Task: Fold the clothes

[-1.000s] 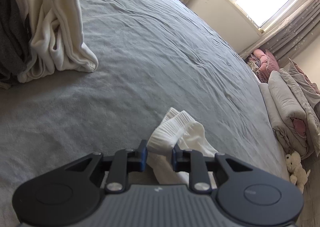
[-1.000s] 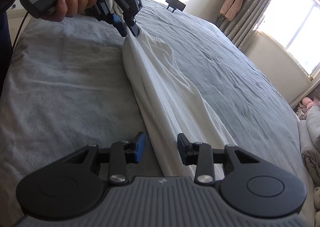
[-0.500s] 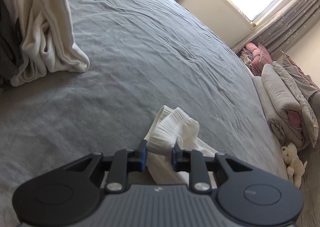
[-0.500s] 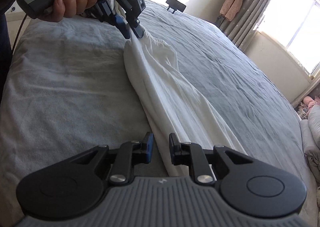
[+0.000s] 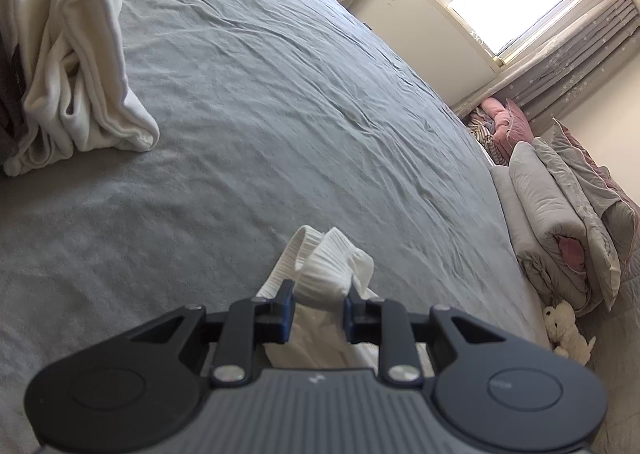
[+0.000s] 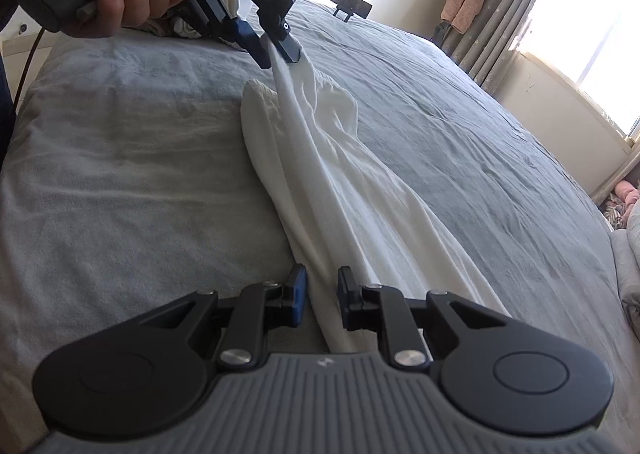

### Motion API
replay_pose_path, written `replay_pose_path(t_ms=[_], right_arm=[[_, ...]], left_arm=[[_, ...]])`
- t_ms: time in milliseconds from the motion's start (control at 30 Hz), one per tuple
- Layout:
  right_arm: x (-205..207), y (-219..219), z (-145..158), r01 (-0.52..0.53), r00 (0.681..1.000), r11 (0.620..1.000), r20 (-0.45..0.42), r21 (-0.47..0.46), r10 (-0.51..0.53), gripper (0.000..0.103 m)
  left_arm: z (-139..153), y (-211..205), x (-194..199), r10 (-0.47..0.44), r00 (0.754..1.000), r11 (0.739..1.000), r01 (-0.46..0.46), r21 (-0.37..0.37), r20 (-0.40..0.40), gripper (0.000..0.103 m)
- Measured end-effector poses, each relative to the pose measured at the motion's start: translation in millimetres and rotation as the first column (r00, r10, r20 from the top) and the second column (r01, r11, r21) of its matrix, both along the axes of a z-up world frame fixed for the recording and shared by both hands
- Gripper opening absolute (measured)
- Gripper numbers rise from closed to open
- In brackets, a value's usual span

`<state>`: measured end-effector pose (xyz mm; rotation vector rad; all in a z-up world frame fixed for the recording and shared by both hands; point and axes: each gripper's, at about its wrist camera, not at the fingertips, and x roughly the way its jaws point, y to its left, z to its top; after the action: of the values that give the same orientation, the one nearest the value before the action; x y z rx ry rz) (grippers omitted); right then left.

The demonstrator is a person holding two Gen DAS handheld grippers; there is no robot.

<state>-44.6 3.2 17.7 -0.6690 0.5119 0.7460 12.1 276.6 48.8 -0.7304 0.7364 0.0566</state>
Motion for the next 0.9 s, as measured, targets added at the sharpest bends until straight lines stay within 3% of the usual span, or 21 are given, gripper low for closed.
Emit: replay_pose_path(t_ms=[67,133,300,400,500,600,800,900], right_arm=[[5,0,0,0.012,1.000,1.000,-0.006,0.001,-0.012,0.018],[3,2,1,0.010,1.000,1.000,-0.005,-0.003,-0.010,0.002],[-17,7,10,-0.025,1.000,1.000,0.004,-0.011,0.025,0.002],[-16,9,5,0.011,0.999,1.000,-0.038,-0.013,-0.011,0.002],[-19,14,-3,0.003,1.000,0.999,-0.025,-0.039,-0.004,0.003],[-18,10,4,0.006,0.999,1.000,-0.052,-0.007,-0.006,0.003],[-27,9,13,-0.058,0.998,0.998,-0.015,0.009,0.058,0.012],[-26,6,33,-0.047,0.999,0.995,0.017,0.084,0.045,0.014]], left_arm=[[0,-1,1,-0.002,1.000,1.000,0.002,0.002,0.001,0.024],[-1,-2,1,-0.002,1.000,1.000,0.002,0.008,-0.004,0.024],[-7,1,-1,0.014,0.999,1.000,-0.014,0.006,-0.030,0.024],[-10,0,-6,0.017,0.999,1.000,-0.016,0.017,-0.041,0.024],[-16,0,-8,0.022,0.998,1.000,-0.021,0.023,-0.067,0.024],[-22,3,-10,0.036,0.995,0.999,-0.034,0.024,-0.093,0.024],[-26,8,-16,0.042,0.993,0.999,-0.043,-0.001,-0.113,0.032],[-23,13,-17,0.042,0.994,0.999,-0.045,-0.026,-0.096,0.040]])
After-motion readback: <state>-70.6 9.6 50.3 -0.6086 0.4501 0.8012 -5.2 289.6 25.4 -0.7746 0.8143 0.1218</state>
